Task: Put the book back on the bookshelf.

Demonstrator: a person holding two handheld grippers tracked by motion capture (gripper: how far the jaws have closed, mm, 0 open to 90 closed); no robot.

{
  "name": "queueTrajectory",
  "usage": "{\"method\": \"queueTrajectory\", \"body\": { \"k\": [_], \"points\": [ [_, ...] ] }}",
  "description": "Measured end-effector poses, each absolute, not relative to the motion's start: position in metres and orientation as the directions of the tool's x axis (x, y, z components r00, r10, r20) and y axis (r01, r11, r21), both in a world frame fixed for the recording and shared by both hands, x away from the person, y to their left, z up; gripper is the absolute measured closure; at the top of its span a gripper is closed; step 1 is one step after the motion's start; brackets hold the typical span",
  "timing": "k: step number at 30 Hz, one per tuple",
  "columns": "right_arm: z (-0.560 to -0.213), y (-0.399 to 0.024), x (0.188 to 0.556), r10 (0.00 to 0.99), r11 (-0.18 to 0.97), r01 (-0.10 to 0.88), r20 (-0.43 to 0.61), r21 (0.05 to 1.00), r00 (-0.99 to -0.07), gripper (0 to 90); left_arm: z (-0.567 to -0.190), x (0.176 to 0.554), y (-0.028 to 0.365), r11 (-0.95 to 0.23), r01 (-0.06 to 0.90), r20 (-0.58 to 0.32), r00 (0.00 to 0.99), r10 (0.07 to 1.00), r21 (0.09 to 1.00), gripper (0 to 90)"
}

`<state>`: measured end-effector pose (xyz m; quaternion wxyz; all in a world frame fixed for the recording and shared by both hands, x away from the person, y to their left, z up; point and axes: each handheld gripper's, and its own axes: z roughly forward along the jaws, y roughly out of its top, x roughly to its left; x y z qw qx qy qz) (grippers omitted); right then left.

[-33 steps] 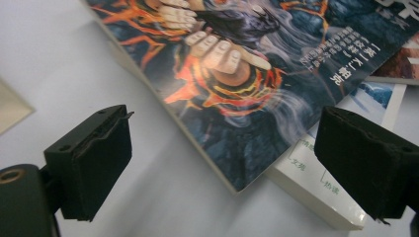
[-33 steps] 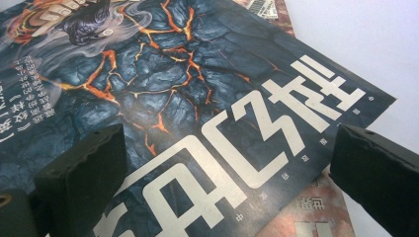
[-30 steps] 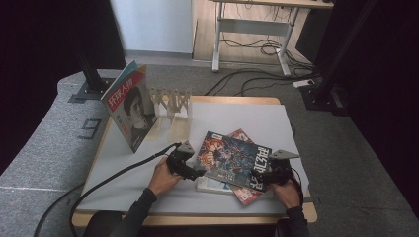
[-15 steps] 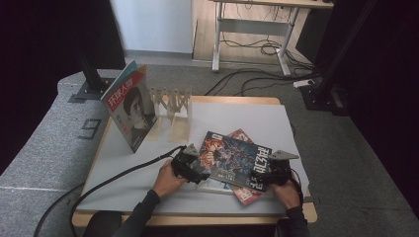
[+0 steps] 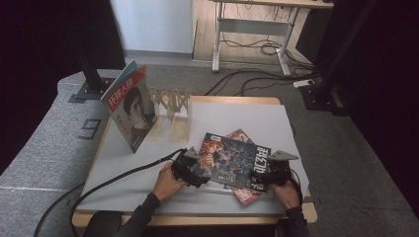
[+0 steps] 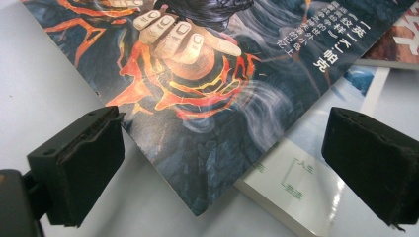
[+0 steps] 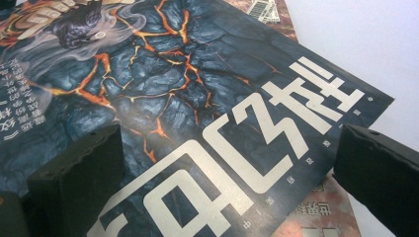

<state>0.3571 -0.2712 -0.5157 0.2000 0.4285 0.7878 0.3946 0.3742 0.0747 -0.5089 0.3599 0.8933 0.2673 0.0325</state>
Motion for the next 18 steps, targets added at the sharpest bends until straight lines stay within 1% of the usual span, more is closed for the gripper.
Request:
{"method": "queueTrajectory", "body": {
  "k": [4, 10, 18],
  "points": [
    [-0.516, -0.271, 0.358, 0.831, 0.323, 0.517, 0.023, 0.792, -0.555, 0.0, -0.509, 0.369, 0.074, -0.604, 0.457, -0.136, 0.855, 0.5, 0.653, 1.7],
    [-0.516, -0.268, 0.361, 0.83, 0.324, 0.517, 0.025, 0.792, -0.557, 0.0, -0.508, 0.361, 0.079, -0.588, 0.477, -0.184, 0.854, 0.487, 0.654, 0.5],
    [-0.516, -0.262, 0.369, 0.831, 0.325, 0.516, 0.021, 0.792, -0.556, 0.0, -0.508, 0.341, 0.08, -0.611, 0.461, -0.168, 0.864, 0.475, 0.643, 0.1]
  ]
}}
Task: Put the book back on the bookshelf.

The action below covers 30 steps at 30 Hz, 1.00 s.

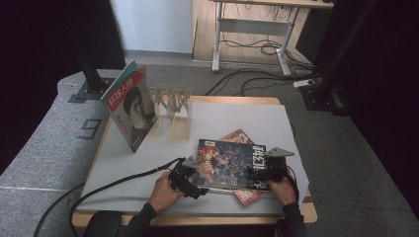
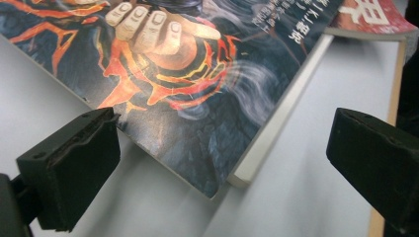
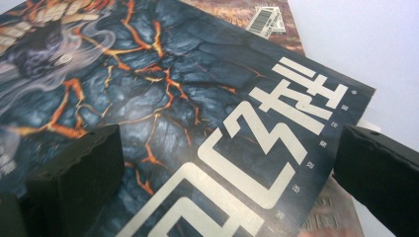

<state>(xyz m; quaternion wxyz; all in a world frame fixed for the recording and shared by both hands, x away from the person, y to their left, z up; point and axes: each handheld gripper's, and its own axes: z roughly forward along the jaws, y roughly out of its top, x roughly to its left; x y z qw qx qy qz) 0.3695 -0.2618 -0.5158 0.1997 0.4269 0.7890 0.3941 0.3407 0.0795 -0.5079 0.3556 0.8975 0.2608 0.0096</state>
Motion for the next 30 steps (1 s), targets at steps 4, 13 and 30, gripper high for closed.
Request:
{"method": "queueTrajectory", "body": {
  "k": [4, 13, 30],
  "points": [
    [-0.516, -0.264, 0.37, 0.826, 0.319, 0.512, 0.032, 0.798, -0.563, 0.0, -0.505, 0.344, 0.081, -0.596, 0.451, -0.164, 0.866, 0.472, 0.664, 2.3],
    [-0.515, -0.266, 0.361, 0.827, 0.325, 0.531, 0.037, 0.782, -0.561, 0.0, -0.508, 0.367, 0.082, -0.571, 0.418, -0.108, 0.861, 0.496, 0.706, 2.1],
    [-0.515, -0.266, 0.334, 0.808, 0.35, 0.51, 0.022, 0.786, -0.589, 0.0, -0.503, 0.403, 0.061, -0.567, 0.394, -0.072, 0.86, 0.505, 0.724, 2.0]
  ]
}}
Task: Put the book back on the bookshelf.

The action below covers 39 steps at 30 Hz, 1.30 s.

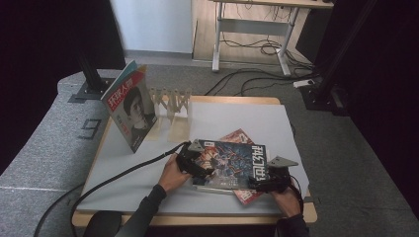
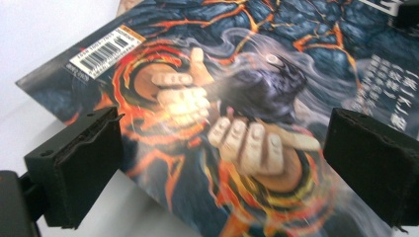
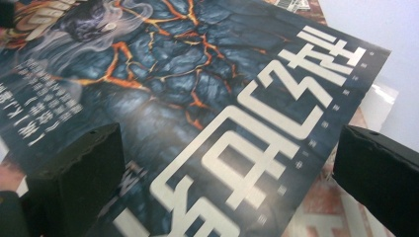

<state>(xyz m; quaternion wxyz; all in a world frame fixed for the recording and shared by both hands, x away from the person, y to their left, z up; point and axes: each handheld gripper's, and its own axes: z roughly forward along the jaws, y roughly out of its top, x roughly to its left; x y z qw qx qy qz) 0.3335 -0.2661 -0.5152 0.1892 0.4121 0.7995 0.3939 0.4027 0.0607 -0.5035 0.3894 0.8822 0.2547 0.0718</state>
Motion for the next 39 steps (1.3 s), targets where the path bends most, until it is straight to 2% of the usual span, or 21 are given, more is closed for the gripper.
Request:
{"method": "queueTrajectory", "body": {
  "k": [19, 24, 39],
  "points": [
    [-0.514, -0.265, 0.319, 0.791, 0.371, 0.504, 0.018, 0.78, -0.611, 0.0, -0.503, 0.445, 0.043, -0.554, 0.402, -0.053, 0.84, 0.54, 0.729, 2.5],
    [-0.513, -0.264, 0.315, 0.786, 0.382, 0.502, 0.013, 0.776, -0.618, 0.0, -0.505, 0.454, 0.044, -0.514, 0.419, -0.08, 0.827, 0.557, 0.748, 3.0],
    [-0.513, -0.265, 0.311, 0.766, 0.412, 0.494, 0.003, 0.765, -0.643, 0.0, -0.51, 0.464, 0.048, -0.512, 0.437, -0.081, 0.813, 0.576, 0.74, 3.4]
  ]
}}
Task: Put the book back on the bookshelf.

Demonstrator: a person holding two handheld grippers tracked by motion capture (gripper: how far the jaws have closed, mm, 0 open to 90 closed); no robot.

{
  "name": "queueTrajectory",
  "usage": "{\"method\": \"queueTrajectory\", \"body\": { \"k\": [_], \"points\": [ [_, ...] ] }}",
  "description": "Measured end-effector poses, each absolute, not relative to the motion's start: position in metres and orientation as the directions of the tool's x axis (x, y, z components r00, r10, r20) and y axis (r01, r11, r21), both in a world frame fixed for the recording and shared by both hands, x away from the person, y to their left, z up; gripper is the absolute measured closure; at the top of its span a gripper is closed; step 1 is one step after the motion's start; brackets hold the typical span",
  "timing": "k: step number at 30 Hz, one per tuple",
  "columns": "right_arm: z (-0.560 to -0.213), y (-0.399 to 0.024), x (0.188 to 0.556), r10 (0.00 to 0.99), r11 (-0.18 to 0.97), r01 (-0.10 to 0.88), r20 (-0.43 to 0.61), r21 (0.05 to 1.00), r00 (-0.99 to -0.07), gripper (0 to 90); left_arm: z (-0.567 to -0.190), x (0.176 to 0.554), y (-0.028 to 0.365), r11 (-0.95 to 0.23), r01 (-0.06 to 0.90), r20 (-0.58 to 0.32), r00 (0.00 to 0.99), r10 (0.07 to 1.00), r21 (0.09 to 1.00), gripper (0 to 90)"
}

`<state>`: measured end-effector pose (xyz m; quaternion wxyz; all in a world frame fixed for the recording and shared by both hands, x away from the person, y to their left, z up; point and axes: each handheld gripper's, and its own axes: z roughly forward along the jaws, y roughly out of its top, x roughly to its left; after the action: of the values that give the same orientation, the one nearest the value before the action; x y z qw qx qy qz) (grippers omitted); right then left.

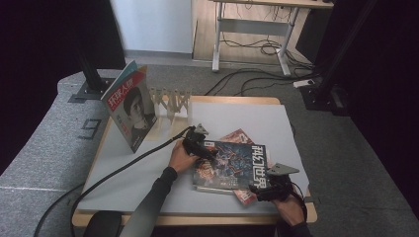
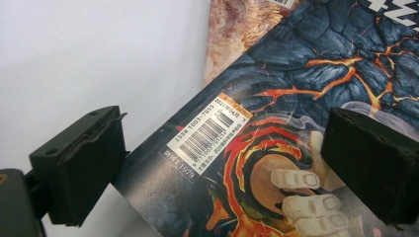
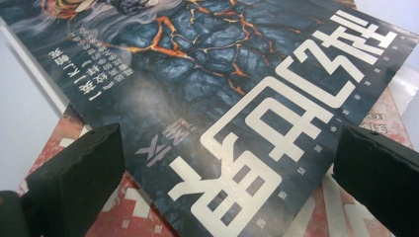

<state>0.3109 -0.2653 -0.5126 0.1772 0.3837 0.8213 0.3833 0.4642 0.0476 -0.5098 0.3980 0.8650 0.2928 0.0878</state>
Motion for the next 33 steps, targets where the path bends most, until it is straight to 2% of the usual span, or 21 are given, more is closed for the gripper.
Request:
{"method": "queueTrajectory", "body": {
  "k": [10, 33],
  "points": [
    [-0.515, -0.267, 0.311, 0.761, 0.428, 0.495, -0.006, 0.757, -0.649, 0.0, -0.51, 0.462, 0.047, -0.511, 0.441, -0.078, 0.808, 0.585, 0.738, 3.8],
    [-0.515, -0.284, 0.319, 0.813, 0.385, 0.52, -0.014, 0.762, -0.582, 0.0, -0.504, 0.445, 0.053, -0.554, 0.454, -0.071, 0.814, 0.577, 0.698, 4.0]
  ]
}}
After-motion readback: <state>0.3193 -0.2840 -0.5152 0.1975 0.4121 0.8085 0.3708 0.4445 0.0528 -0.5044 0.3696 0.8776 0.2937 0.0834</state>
